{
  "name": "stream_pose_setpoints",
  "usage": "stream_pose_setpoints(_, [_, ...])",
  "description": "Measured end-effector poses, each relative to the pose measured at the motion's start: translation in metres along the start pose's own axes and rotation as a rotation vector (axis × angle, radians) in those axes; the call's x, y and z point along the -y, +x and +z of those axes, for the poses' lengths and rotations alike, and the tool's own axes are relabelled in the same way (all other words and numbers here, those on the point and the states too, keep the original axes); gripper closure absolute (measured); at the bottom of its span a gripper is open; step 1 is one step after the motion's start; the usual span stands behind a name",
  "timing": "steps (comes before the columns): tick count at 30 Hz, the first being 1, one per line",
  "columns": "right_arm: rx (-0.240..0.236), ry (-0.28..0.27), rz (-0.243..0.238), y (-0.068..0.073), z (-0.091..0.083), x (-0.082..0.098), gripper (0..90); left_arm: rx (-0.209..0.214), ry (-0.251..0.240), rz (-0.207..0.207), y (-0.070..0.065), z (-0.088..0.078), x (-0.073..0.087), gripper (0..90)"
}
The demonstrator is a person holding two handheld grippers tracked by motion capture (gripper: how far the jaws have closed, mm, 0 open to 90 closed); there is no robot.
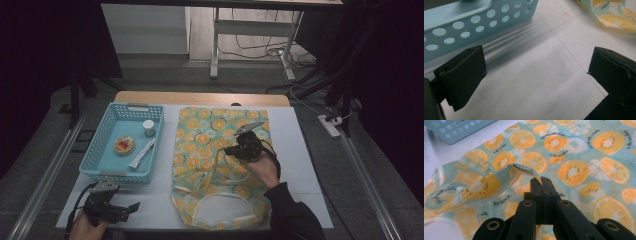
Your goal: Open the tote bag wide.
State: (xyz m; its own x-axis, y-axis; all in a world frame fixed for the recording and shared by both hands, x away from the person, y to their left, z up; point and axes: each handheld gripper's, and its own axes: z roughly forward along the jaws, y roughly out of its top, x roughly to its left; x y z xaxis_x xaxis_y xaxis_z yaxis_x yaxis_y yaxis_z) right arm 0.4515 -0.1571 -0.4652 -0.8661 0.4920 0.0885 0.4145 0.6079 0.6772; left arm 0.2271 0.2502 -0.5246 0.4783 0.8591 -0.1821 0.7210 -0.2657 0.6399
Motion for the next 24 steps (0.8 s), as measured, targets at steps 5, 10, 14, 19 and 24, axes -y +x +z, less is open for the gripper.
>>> stream_pose_setpoints(5, [0.021, -0.008, 0.004, -0.010, 0.006, -0.006, 89.4, 0.001, -0.001, -0.001, 0.000, 0.000, 0.000, 1.6])
stream_pose_setpoints(10, [0.040, -0.008, 0.010, -0.019, 0.011, -0.012, 89.4, 0.002, -0.004, -0.005, 0.000, 0.000, 0.000, 1.6])
stream_pose_setpoints(14, [0.057, -0.011, 0.023, -0.028, 0.017, -0.015, 89.4, 0.002, -0.005, -0.006, 0.000, -0.001, 0.000, 1.6])
stream_pose_setpoints(19, [0.073, -0.013, 0.030, -0.038, 0.025, -0.016, 89.3, 0.004, -0.006, -0.007, 0.001, -0.001, 0.000, 1.6])
stream_pose_setpoints(24, [0.080, -0.006, 0.035, -0.044, 0.035, -0.015, 89.3, 0.004, -0.006, -0.006, 0.001, -0.001, 0.000, 1.7])
